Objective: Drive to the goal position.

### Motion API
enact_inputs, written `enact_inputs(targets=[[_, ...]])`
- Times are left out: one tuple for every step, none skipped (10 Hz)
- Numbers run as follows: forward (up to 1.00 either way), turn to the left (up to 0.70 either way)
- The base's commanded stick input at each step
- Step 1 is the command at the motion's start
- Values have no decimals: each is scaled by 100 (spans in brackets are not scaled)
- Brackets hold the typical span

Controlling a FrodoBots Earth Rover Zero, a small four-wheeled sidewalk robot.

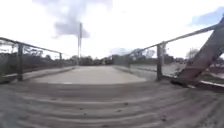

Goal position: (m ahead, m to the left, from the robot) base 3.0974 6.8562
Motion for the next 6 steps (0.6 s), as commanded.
enact_inputs(targets=[[100, 0], [100, 0], [100, 0], [100, 0], [100, 0], [100, 0]])
